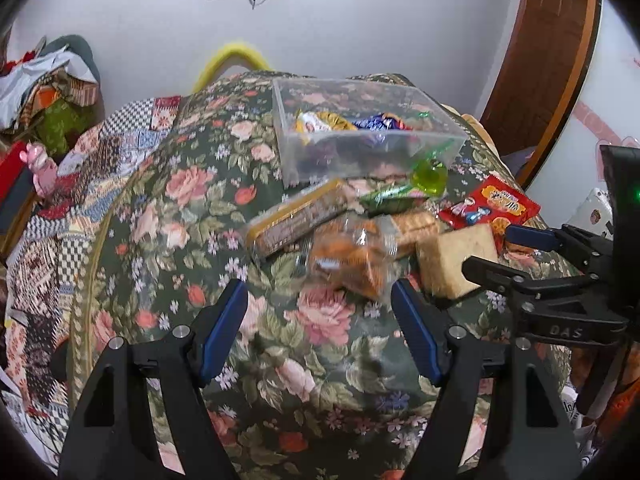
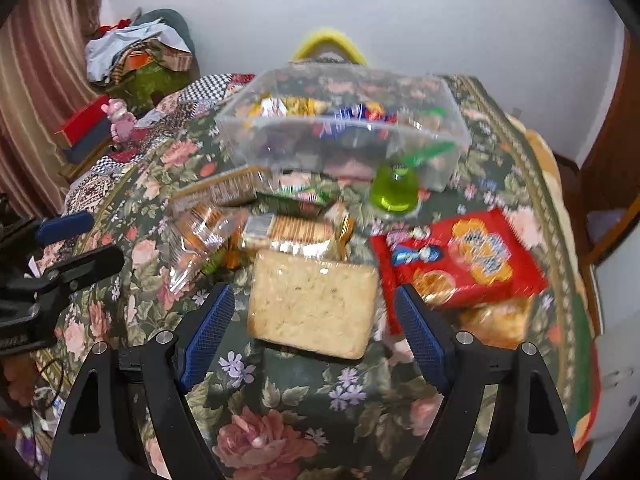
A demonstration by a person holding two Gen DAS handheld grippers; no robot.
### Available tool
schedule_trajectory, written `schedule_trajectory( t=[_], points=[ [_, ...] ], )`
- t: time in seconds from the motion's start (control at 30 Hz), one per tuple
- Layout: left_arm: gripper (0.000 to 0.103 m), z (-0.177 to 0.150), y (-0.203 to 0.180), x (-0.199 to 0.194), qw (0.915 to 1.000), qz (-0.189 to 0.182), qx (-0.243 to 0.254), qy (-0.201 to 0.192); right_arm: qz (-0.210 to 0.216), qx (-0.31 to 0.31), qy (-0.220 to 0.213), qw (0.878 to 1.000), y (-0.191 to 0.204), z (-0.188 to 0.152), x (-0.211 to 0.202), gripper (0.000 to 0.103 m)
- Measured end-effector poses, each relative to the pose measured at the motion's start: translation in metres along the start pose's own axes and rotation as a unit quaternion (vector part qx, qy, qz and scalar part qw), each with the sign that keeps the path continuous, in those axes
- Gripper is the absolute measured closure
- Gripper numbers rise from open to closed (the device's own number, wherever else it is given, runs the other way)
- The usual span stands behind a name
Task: Organize snacks
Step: 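Grasp the square wrapped bread block with the right tool while the left tool grasps the orange pastry bag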
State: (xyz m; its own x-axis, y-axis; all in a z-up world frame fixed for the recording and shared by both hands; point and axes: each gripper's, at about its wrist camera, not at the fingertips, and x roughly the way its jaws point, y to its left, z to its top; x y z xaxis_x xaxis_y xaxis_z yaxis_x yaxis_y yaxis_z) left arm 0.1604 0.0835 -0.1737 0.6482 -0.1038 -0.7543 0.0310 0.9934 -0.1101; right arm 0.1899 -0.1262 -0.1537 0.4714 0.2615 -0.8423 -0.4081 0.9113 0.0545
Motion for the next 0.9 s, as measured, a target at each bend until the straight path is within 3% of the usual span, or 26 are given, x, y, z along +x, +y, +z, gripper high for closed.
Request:
schedule_trajectory(
  t=[0.3,0.73,0.9],
  points=[
    [0.029,-0.013,0.002,0.018,0.9997,-0.011,-0.004,0.022,-0.011,0.015,0.026,0.999,0.002,-0.002,0.025,0.019],
    [0.029,0.008,-0.014,0.052,0.9988,-0.032,0.000,0.038,0.015,0.030,0.019,0.999,-0.007,-0.005,0.030,0.026],
    [0.029,0.018,-0.010,0.072,0.9980,-0.035,-0.019,0.049,0.021,0.048,0.016,0.998,-0.019,-0.004,0.031,0.027]
  ],
)
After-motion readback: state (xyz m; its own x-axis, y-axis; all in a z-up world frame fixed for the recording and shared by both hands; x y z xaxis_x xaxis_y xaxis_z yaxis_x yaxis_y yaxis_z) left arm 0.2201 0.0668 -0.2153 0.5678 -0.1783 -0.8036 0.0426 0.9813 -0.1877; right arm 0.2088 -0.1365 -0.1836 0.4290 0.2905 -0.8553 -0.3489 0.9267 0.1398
